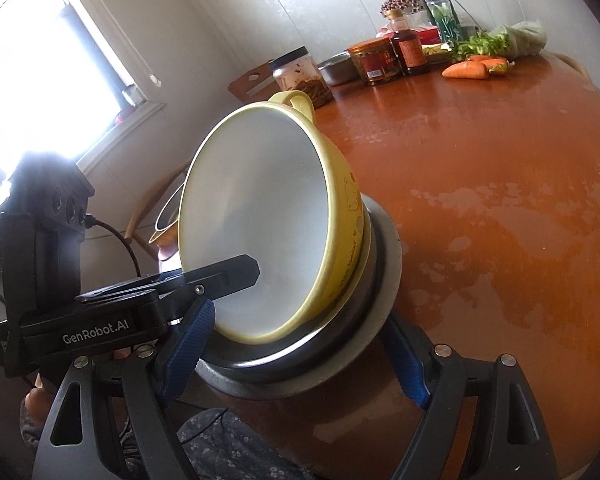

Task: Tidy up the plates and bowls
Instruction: 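Grasp the steel basin rim with both tools and lift the nested bowls, then carry the nested bowl stack over the grey pan on the plates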

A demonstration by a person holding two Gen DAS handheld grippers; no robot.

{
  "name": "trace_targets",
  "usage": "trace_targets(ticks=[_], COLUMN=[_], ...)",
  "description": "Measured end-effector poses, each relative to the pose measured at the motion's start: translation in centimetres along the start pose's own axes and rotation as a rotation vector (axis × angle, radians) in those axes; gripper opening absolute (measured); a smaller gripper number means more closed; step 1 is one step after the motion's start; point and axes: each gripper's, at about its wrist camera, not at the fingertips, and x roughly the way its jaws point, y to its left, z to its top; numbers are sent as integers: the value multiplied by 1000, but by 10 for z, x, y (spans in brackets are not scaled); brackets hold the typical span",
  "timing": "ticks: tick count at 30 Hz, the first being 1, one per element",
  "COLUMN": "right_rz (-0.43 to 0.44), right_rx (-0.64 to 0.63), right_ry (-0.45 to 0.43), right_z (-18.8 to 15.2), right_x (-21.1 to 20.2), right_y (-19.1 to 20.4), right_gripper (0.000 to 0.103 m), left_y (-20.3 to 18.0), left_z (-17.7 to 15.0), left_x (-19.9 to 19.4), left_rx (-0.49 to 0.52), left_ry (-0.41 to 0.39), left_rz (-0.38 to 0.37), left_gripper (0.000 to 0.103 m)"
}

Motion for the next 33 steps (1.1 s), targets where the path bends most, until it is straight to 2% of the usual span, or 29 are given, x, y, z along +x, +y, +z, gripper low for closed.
trace_targets(ticks=[7, 9, 10, 33], right_rz=[-19, -24, -27, 9], right_rx=[-11, -16, -18, -16], right_ry=[-7, -10, -11, -6], right_z=[3, 3, 3, 12], right_x=[4, 4, 4, 7], right_y=[0, 0, 0, 5], right_gripper=[83, 83, 82, 82], left_y=[13, 12, 11, 12], left_z=[3, 4, 4, 10], left_x=[12, 12, 11, -5], left_rx=[-71, -64, -61, -56], left_ry=[26, 19, 19, -6], left_rz=[-63, -54, -57, -16], left_gripper=[59, 58, 54, 54])
